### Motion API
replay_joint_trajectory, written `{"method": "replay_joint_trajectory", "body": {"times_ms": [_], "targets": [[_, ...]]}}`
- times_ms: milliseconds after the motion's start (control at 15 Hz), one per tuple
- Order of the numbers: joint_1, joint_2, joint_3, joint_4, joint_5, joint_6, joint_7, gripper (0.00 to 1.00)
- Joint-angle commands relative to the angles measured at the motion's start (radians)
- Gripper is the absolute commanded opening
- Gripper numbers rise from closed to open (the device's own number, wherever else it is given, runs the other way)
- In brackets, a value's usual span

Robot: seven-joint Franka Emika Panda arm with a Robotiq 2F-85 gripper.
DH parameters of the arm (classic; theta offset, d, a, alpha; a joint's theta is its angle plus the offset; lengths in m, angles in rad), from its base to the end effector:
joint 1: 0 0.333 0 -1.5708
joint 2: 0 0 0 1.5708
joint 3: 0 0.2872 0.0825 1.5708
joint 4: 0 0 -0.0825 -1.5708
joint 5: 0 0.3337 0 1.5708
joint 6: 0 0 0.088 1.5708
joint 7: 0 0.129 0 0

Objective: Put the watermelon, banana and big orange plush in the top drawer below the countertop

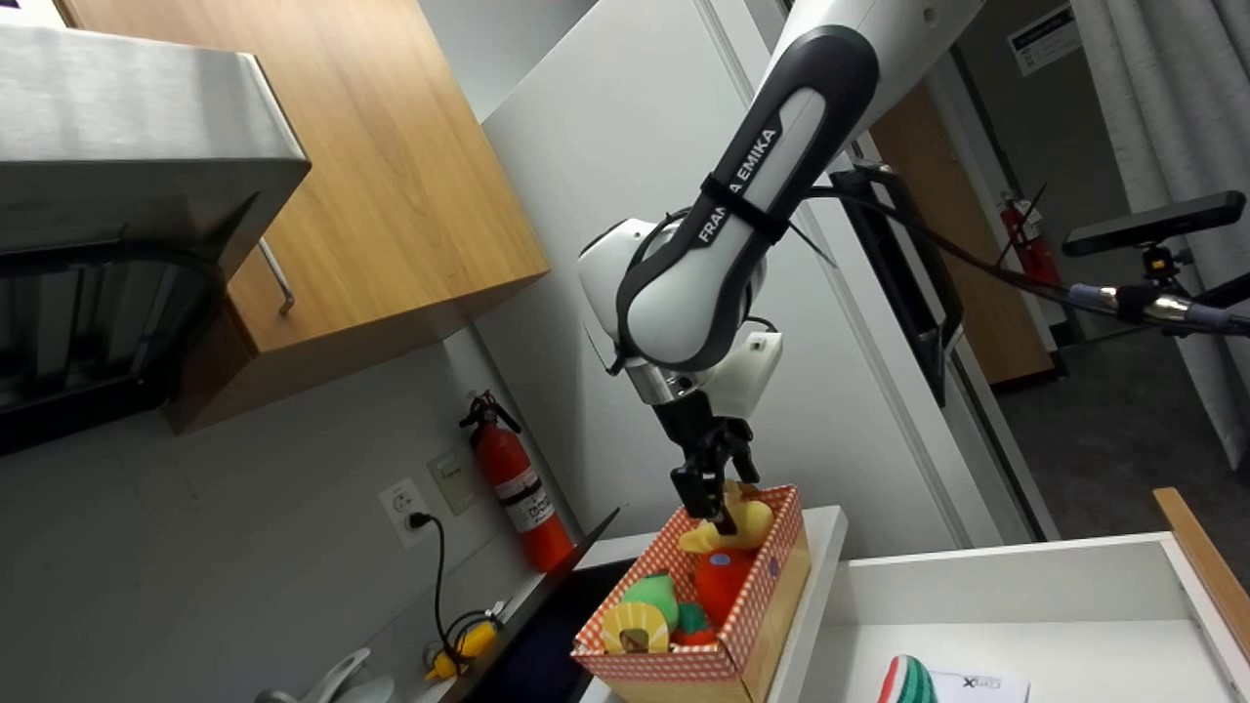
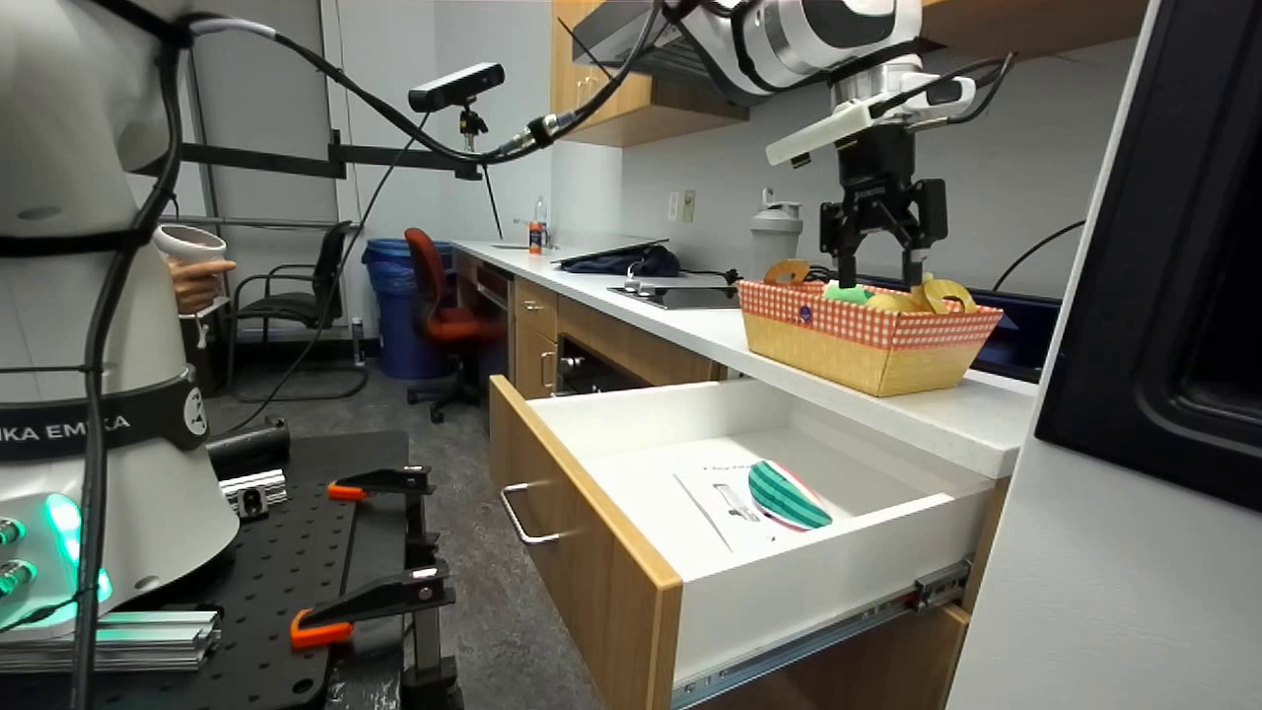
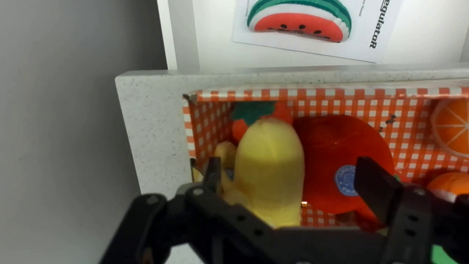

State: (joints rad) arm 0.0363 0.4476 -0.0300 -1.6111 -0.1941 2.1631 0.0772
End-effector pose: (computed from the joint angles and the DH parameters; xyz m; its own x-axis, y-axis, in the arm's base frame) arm 0.6337 -0.0050 0.3547 0.9933 0.0423 0.1076 0.0229 -0.9842 0.1753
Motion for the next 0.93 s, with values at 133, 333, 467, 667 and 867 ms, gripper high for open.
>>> {"method": "replay_joint_trajectory", "body": {"times_ms": [133, 333, 467, 667, 867], "targets": [[-0.012, 0.055, -0.013, 0.064, 0.048, -0.026, 0.038, 0.62], [-0.013, 0.067, -0.018, 0.067, 0.057, -0.022, 0.050, 0.41], [-0.011, 0.069, -0.021, 0.063, 0.055, -0.021, 0.057, 0.27], [-0.006, 0.061, -0.023, 0.057, 0.050, -0.021, 0.069, 0.04], [0.002, 0.039, -0.022, 0.040, 0.040, -0.018, 0.073, 0.00]]}}
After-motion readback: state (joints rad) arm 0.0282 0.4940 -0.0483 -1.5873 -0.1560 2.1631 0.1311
